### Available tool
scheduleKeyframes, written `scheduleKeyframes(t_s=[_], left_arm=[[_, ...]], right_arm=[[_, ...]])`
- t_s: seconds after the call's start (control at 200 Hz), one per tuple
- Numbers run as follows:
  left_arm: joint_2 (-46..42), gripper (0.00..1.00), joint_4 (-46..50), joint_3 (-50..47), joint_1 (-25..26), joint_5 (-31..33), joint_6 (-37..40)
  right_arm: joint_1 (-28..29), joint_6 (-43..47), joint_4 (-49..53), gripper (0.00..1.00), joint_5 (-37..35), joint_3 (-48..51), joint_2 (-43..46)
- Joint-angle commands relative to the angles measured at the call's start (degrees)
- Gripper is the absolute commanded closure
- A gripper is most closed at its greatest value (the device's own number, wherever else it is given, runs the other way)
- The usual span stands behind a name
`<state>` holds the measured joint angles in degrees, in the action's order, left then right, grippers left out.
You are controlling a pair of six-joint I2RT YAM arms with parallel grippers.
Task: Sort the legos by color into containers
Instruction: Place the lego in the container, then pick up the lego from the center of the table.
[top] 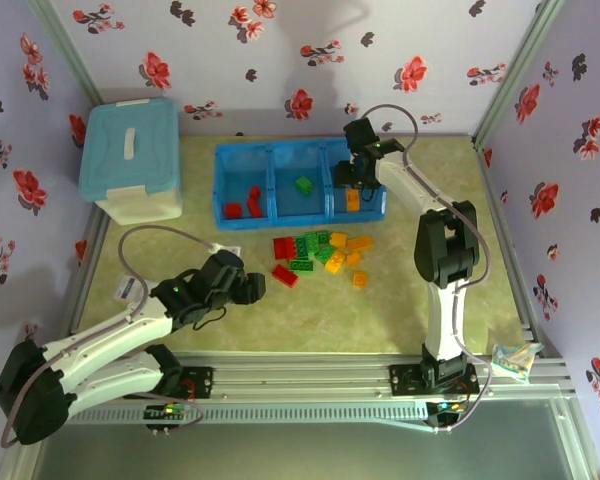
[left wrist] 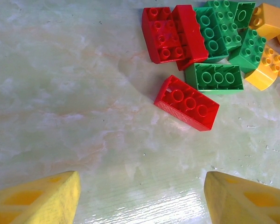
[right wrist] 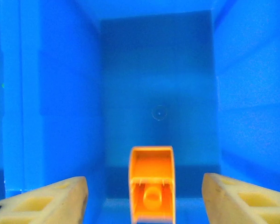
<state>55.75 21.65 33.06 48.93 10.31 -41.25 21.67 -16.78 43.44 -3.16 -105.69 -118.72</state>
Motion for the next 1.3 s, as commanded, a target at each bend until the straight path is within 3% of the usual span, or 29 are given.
scheduleKeyframes(t_s=[0.0,0.52,0.77,0.975,1.295], left_arm=[[0.2,0.28,-0.6,0.5,0.4,-0.8,1.5],[12.4,0.19,-3.5,6.1,2.1,-3.4,3.8],[24.9,0.14,0.8,14.3,2.6,-3.6,7.0],[35.0,0.12,3.9,21.7,2.7,-3.5,9.1],[48.2,0.1,13.9,34.3,2.8,-2.5,16.6]], right_arm=[[0.5,0.7,-1.1,0.31,-1.1,2.0,5.7],[1.2,-1.4,-14.2,0.27,2.8,38.1,36.2],[1.1,-4.6,-17.2,0.2,2.5,53.1,50.5],[1.1,-7.4,-20.5,0.18,4.3,62.1,55.1],[1.0,-7.8,-20.9,0.18,3.9,65.1,57.7]])
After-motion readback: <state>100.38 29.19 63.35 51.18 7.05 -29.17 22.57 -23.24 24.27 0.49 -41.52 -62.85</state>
